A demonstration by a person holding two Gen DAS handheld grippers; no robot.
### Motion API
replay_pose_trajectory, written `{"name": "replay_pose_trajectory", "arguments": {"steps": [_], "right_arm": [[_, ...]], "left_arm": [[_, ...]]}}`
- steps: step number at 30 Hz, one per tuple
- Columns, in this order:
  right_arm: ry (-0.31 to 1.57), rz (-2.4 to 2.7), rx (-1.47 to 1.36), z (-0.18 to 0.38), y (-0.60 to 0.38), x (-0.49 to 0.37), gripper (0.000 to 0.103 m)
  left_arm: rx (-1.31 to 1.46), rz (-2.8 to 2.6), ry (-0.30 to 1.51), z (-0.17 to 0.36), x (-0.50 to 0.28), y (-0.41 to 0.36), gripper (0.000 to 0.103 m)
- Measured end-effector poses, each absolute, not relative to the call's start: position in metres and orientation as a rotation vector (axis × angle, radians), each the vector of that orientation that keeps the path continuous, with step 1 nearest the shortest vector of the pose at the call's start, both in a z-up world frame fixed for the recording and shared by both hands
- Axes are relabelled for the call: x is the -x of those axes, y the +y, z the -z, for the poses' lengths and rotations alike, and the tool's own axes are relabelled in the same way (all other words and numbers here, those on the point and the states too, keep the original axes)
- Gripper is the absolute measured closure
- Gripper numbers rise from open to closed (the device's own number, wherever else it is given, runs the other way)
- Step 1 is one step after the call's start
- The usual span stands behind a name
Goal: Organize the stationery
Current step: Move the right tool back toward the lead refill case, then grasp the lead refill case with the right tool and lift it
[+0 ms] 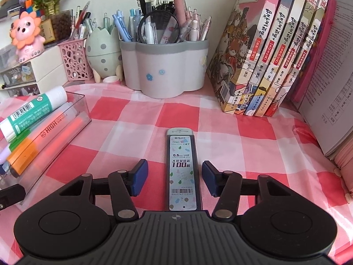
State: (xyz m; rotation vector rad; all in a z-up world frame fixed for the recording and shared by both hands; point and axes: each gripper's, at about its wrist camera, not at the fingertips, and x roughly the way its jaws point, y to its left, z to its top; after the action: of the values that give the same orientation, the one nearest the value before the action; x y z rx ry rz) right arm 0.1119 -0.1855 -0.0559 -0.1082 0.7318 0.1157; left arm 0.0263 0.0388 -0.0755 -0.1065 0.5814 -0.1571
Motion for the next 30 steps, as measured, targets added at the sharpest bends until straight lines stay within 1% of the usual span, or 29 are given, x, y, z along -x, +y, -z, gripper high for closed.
{"name": "replay_pose_trajectory", "arguments": {"steps": [9, 12, 16, 22, 30], "right_arm": [[0.734, -0.118, 0.109, 0.0553, -0.1850, -0.1114, 0.054], [0.736, -0.121, 0.110, 0.0550, -0.1841, -0.1107, 0.057], [0.746, -0.127, 0.113, 0.0538, -0.1815, -0.1101, 0.066], [0.774, -0.114, 0.104, 0.0515, -0.1781, -0.1111, 0.067], [0.816, -0.109, 0.003, 0.0476, -0.1824, -0.1128, 0.068]], "left_arm": [[0.106, 0.157, 0.581, 0.0755, -0.0263, 0.0388, 0.054], [0.106, 0.157, 0.581, 0.0755, -0.0262, 0.0387, 0.054], [0.106, 0.157, 0.581, 0.0755, -0.0262, 0.0387, 0.054], [0.106, 0.157, 0.581, 0.0755, -0.0262, 0.0383, 0.054], [0.106, 0.157, 0.581, 0.0755, -0.0262, 0.0384, 0.054]]}}
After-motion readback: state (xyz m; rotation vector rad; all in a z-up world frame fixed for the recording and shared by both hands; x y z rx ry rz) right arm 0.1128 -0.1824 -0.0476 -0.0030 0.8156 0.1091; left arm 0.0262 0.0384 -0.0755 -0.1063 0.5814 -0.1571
